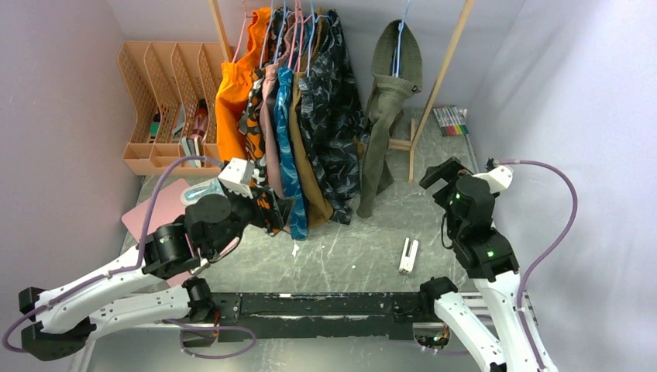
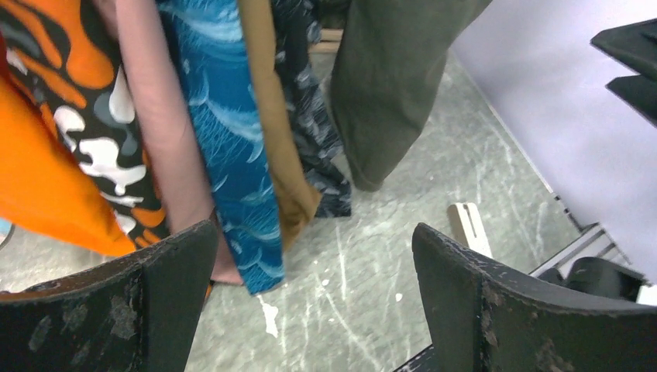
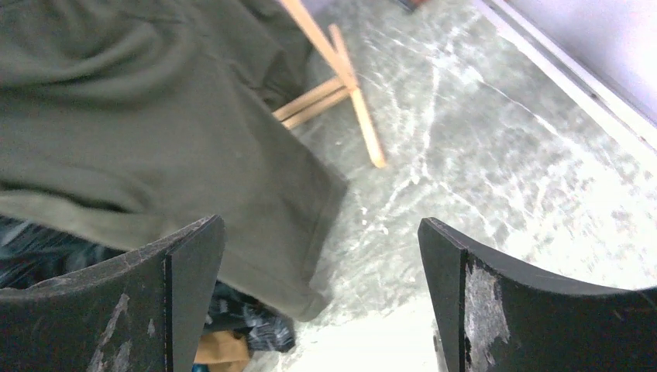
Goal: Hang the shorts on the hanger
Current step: Adjust the shorts on the hanger.
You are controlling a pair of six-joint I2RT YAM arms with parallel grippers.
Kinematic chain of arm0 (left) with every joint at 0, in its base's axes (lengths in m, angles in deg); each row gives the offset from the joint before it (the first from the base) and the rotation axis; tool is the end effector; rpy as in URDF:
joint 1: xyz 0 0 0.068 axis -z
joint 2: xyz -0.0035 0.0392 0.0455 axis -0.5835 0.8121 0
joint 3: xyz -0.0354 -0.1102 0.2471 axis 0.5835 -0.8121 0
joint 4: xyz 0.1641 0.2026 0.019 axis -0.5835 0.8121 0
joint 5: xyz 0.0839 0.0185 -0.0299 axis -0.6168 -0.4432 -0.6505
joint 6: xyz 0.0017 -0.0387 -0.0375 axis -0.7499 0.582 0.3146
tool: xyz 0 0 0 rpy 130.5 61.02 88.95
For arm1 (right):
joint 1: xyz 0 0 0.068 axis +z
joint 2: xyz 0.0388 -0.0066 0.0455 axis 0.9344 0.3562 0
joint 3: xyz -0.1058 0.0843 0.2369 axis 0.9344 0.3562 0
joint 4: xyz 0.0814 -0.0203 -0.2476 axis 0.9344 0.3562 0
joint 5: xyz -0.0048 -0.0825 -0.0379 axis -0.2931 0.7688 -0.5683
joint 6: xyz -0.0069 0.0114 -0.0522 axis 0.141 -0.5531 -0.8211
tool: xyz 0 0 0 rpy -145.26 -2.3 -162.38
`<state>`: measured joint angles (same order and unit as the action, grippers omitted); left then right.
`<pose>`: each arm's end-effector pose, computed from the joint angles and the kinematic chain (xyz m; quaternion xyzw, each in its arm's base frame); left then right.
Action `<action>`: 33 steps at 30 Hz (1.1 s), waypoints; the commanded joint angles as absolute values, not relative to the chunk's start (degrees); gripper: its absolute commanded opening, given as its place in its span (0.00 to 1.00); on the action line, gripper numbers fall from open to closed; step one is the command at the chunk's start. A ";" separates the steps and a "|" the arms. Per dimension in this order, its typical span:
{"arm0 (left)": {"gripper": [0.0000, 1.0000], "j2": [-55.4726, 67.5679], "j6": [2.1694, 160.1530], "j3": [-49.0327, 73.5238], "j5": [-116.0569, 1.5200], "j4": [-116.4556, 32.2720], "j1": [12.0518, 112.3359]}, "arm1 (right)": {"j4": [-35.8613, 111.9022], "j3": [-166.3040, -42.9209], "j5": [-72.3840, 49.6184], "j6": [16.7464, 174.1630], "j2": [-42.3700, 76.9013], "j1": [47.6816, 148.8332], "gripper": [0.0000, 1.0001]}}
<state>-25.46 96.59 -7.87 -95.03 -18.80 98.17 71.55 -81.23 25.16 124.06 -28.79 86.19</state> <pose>0.0922 -0.1393 0.3670 0.0797 0.7693 -0.2821 0.5677 0.1204 0.0189 0.3643 0.2709 0.7442 0.0751 0.6059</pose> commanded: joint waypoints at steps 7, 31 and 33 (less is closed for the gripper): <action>0.99 -35.48 84.23 -21.26 -89.99 -24.74 98.19 | 73.90 -78.45 34.87 127.70 -27.47 86.52 1.00; 0.99 -11.03 93.20 13.93 -54.09 -21.37 48.03 | 65.80 -82.32 17.95 118.50 -25.59 86.47 1.00; 0.99 -13.94 94.40 9.78 -55.63 -21.79 44.49 | 64.17 -82.89 11.87 115.98 -25.34 86.50 1.00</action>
<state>-11.32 89.02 13.46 -62.17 -23.96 51.33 68.12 -80.35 21.99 121.33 -25.36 86.19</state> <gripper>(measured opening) 0.993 0.997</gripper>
